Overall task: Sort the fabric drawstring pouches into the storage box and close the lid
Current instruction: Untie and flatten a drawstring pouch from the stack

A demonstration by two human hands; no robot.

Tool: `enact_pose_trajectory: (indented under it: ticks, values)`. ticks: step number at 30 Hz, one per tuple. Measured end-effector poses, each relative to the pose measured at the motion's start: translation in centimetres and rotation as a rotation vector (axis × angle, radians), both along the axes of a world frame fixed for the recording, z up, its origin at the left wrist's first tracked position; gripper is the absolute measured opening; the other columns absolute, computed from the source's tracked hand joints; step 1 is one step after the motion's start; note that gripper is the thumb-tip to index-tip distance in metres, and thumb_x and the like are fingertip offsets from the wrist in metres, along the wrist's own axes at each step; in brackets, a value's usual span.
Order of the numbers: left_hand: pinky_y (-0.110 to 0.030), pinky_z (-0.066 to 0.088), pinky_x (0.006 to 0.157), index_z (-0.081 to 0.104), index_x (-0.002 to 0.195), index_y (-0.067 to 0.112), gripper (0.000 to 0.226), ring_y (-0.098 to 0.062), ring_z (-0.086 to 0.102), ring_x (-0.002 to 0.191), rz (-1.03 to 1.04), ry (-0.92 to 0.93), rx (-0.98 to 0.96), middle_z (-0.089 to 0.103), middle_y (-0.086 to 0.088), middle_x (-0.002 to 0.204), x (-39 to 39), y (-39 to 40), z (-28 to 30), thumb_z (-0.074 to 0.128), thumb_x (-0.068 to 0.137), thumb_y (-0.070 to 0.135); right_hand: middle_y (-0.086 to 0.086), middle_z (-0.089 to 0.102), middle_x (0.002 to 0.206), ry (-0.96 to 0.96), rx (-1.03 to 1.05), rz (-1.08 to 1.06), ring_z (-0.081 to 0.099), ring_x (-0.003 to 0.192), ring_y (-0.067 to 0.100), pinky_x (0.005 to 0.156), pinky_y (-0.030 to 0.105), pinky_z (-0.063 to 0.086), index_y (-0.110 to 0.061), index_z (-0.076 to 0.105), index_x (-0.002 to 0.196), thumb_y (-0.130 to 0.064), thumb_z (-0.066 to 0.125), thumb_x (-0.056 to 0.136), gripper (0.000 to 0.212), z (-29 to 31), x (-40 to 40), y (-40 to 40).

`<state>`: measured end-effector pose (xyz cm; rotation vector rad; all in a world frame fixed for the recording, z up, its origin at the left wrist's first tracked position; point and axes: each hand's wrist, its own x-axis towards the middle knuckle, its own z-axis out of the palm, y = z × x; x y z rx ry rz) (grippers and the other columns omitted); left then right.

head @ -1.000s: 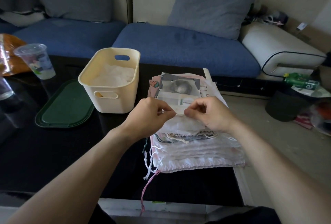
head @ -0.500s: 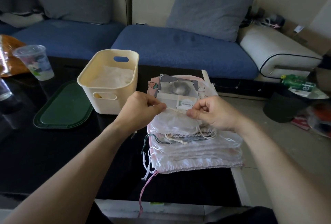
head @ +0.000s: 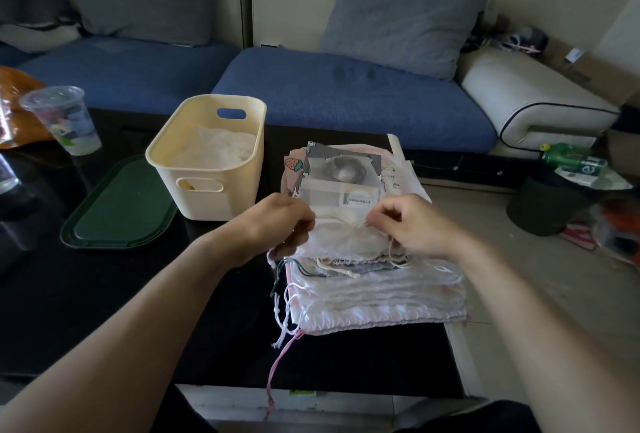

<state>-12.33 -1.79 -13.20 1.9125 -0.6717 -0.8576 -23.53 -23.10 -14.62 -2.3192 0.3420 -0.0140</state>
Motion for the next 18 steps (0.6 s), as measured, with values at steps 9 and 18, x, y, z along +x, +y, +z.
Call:
enact_pose_trajectory:
  ticks: [9, 18]
  values:
    - [-0.022, 0.022, 0.042, 0.055, 0.086, 0.004, 0.026, -0.010, 0.043, 0.045, 0.143, 0.128, -0.177, 0.059, 0.007, 0.053, -0.2, -0.2, 0.5, 0.044, 0.102, 0.020, -0.017, 0.065, 0.084, 0.075, -0.140, 0.108, 0.058, 0.076, -0.001, 0.066, 0.020, 0.040, -0.028, 0.068, 0.087, -0.032, 0.061, 0.098, 0.014, 0.8, 0.7, 3.1]
    - [-0.021, 0.021, 0.045, 0.053, 0.092, 0.008, 0.025, -0.012, 0.034, 0.044, 0.027, 0.168, -0.094, 0.055, -0.005, 0.078, -1.5, -1.1, -0.8, 0.035, 0.107, 0.017, -0.011, 0.060, 0.075, 0.106, -0.233, 0.115, 0.055, 0.066, 0.004, 0.059, 0.023, 0.037, -0.024, 0.067, 0.088, -0.040, 0.064, 0.095, 0.017, 1.3, 0.7, 3.9]
